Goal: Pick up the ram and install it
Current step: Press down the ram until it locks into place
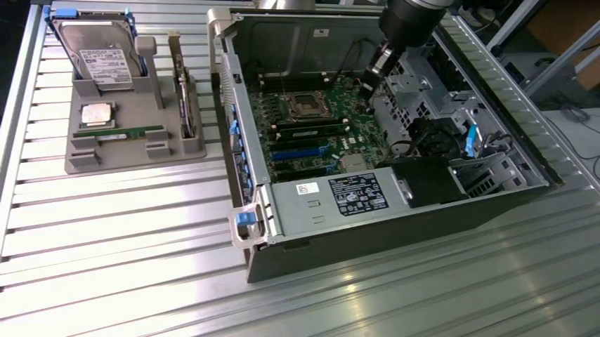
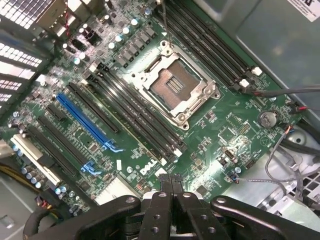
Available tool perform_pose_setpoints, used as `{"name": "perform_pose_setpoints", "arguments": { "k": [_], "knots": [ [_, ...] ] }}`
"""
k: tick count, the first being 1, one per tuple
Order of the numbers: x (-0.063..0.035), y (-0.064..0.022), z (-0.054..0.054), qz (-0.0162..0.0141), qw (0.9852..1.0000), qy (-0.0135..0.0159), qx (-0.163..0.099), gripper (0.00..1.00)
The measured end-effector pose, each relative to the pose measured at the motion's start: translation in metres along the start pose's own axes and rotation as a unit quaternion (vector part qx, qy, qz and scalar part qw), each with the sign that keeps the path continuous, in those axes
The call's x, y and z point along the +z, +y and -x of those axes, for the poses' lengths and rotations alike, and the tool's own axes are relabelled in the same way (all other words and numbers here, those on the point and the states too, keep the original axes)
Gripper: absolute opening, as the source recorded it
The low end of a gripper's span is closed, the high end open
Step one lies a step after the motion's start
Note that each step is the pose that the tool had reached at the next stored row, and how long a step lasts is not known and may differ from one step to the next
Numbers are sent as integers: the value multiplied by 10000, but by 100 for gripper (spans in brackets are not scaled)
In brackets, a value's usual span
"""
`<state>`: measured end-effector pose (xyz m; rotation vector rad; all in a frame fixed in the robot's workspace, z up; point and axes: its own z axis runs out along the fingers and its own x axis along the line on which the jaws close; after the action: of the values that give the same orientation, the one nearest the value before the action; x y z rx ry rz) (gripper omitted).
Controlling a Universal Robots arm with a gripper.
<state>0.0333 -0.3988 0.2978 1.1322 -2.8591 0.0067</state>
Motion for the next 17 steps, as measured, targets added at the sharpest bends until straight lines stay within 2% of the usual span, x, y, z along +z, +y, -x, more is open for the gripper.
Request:
{"name": "perform_pose_setpoints", "arguments": {
  "k": [6,12,14,17],
  "knots": [
    [4,0,0,27,9991,-9,435,11],
    [7,0,0,45,9975,-14,702,11],
    [8,0,0,52,9967,-16,814,11],
    [11,0,1,70,9938,-22,1105,11]
  ]
}}
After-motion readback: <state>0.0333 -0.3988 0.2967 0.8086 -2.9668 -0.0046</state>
